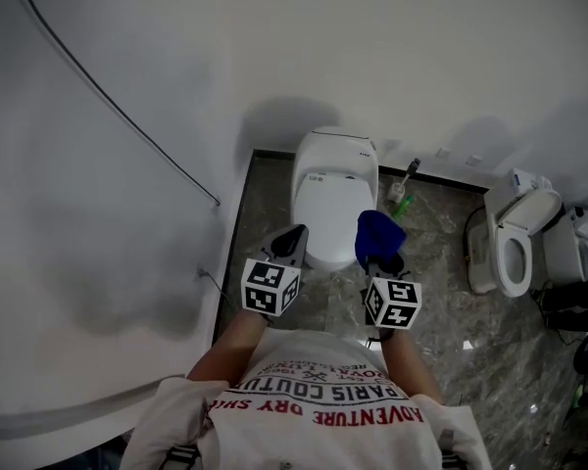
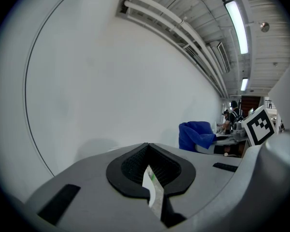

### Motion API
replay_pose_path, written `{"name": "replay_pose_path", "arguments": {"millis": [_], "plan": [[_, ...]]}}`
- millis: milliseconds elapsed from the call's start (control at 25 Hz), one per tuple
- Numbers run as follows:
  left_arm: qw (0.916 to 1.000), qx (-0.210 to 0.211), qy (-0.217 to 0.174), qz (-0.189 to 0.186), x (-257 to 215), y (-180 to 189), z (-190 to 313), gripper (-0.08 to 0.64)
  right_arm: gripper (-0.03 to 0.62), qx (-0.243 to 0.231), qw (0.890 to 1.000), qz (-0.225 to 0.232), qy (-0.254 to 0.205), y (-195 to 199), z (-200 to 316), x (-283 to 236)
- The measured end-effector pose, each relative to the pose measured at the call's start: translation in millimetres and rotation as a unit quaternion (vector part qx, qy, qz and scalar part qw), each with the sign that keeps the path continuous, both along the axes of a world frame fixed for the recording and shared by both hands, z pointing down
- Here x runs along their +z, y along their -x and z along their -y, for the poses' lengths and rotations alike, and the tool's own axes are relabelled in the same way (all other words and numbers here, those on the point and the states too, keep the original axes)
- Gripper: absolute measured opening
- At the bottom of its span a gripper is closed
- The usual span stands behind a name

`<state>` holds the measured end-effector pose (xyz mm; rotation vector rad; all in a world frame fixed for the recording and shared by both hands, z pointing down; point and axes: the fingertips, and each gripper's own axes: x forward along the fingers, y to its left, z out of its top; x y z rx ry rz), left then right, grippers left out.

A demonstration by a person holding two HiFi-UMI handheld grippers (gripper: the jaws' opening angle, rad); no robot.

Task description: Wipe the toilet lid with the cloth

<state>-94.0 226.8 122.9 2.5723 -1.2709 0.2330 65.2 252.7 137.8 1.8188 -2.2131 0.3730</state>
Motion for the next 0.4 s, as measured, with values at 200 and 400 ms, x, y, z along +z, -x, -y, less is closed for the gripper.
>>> {"name": "replay_pose_path", "arguments": {"millis": [200,400], "plan": [[0.9999,-0.007,-0.003,-0.007,-2,9,4,0.006,0.098,0.004,1.0,-0.005,-0.001,0,1,0],[0.9998,-0.002,-0.015,-0.01,-2,14,16,0.006,0.097,0.006,1.0,-0.011,-0.011,7,14,1]]}}
